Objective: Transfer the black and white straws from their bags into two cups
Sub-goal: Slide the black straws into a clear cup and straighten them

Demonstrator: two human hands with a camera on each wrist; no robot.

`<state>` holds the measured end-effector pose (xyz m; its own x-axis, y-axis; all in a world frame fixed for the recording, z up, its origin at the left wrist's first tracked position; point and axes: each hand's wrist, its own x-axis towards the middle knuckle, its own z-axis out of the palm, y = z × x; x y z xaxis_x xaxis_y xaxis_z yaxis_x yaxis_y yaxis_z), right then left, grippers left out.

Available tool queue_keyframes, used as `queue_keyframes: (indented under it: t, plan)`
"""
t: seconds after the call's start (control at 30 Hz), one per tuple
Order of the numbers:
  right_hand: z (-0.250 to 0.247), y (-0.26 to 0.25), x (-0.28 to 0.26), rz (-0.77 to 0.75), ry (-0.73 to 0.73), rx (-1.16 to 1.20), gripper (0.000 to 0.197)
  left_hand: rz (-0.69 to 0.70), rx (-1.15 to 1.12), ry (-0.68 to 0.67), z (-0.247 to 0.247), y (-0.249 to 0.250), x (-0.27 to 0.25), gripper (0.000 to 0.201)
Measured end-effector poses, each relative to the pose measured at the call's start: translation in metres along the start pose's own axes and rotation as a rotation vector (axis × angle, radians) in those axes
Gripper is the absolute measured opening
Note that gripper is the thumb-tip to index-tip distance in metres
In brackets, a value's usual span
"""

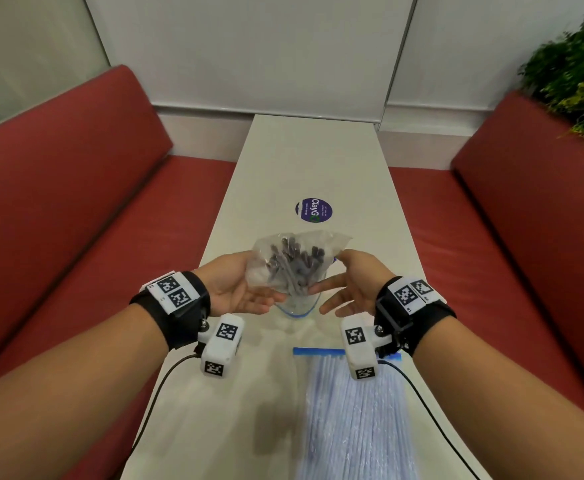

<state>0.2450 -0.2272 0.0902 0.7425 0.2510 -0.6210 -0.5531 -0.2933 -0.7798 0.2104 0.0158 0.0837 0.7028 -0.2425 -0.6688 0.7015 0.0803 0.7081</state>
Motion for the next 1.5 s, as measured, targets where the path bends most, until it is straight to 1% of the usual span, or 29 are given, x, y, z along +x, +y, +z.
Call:
queue_keyframes:
  t: [0.07,0.1,0.13,0.2,0.27,0.3,0.33,0.4,0.43,0.5,0.6,0.67,0.73,0.8,0.87,0.93,1.0,1.07,1.1,1.17,1.27,1.3,1.37,1.43,1.5]
  plan:
    - [-0.001,0.0,-0.003,-0.058,0.07,-0.057,0.032,0.094,-0.002,0.042,-0.004,-0.001,-0.006,0.032]
    - [-0.001,0.001,-0.003,-0.101,0.093,-0.119,0.031,0.141,0.015,0.055,-0.006,-0.003,-0.008,0.027]
    - [0.0,0.002,-0.003,-0.148,0.109,-0.211,0.032,0.187,0.08,0.065,-0.006,-0.005,-0.01,0.024]
    - [0.003,0.004,-0.003,-0.278,0.142,-0.405,0.03,0.278,0.349,0.087,-0.006,-0.009,-0.01,0.038]
    - [0.008,0.006,0.002,-0.409,0.148,-0.486,0.033,0.351,0.612,0.137,0.0,-0.008,-0.008,0.053]
    - [0.012,0.006,0.005,-0.445,0.161,-0.502,0.034,0.399,0.705,0.179,0.002,-0.007,-0.005,0.054]
    - [0.013,0.004,0.01,-0.466,0.194,-0.526,0.033,0.464,0.758,0.221,0.005,-0.003,-0.002,0.047]
    - [0.013,0.001,0.016,-0.471,0.269,-0.558,0.032,0.571,0.818,0.335,0.011,0.006,0.004,0.021]
    - [0.013,-0.001,0.018,-0.476,0.288,-0.546,0.032,0.607,0.838,0.387,0.011,0.011,0.008,0.021]
    - [0.011,-0.007,0.017,-0.499,0.308,-0.503,0.036,0.61,0.821,0.457,0.013,0.021,0.01,0.034]
    - [0.007,-0.016,0.016,-0.53,0.35,-0.534,0.042,0.595,0.847,0.499,0.013,0.035,0.01,0.046]
    - [0.006,-0.021,0.013,-0.556,0.386,-0.539,0.044,0.635,0.891,0.54,0.015,0.043,0.006,0.053]
    - [0.006,-0.028,0.008,-0.603,0.417,-0.517,0.045,0.699,0.852,0.57,0.016,0.051,0.001,0.047]
    - [0.006,-0.037,-0.002,-0.671,0.444,-0.457,0.044,0.781,0.755,0.59,0.017,0.059,-0.009,0.038]
    - [0.007,-0.049,-0.016,-0.77,0.472,-0.371,0.038,0.873,0.66,0.605,0.017,0.067,-0.024,0.032]
    - [0.01,-0.062,-0.032,-0.903,0.489,-0.298,0.032,0.959,0.575,0.631,0.016,0.073,-0.044,0.029]
    - [0.016,-0.073,-0.048,-1.002,0.486,-0.259,0.028,1.042,0.495,0.661,0.016,0.076,-0.069,0.026]
    - [0.026,-0.078,-0.062,-1.066,0.446,-0.257,0.025,1.09,0.496,0.716,0.013,0.073,-0.091,0.026]
    - [0.032,-0.078,-0.067,-1.08,0.408,-0.258,0.025,1.094,0.518,0.73,0.01,0.069,-0.1,0.025]
    - [0.044,-0.071,-0.074,-1.044,0.301,-0.272,0.024,1.016,0.574,0.721,-0.002,0.053,-0.109,0.026]
    - [0.065,-0.037,-0.068,-0.889,0.14,-0.392,0.033,0.776,0.654,0.652,-0.03,0.01,-0.107,0.04]
    - [0.072,-0.021,-0.062,-0.844,0.09,-0.461,0.037,0.683,0.667,0.615,-0.039,-0.008,-0.104,0.043]
    - [0.084,0.01,-0.05,-0.729,-0.017,-0.559,0.037,0.484,0.714,0.545,-0.051,-0.044,-0.093,0.045]
    - [0.091,0.04,-0.038,-0.575,-0.129,-0.656,0.032,0.297,0.747,0.467,-0.059,-0.078,-0.078,0.034]
    - [0.096,0.067,-0.026,-0.429,-0.223,-0.741,0.022,0.156,0.747,0.417,-0.065,-0.107,-0.06,0.022]
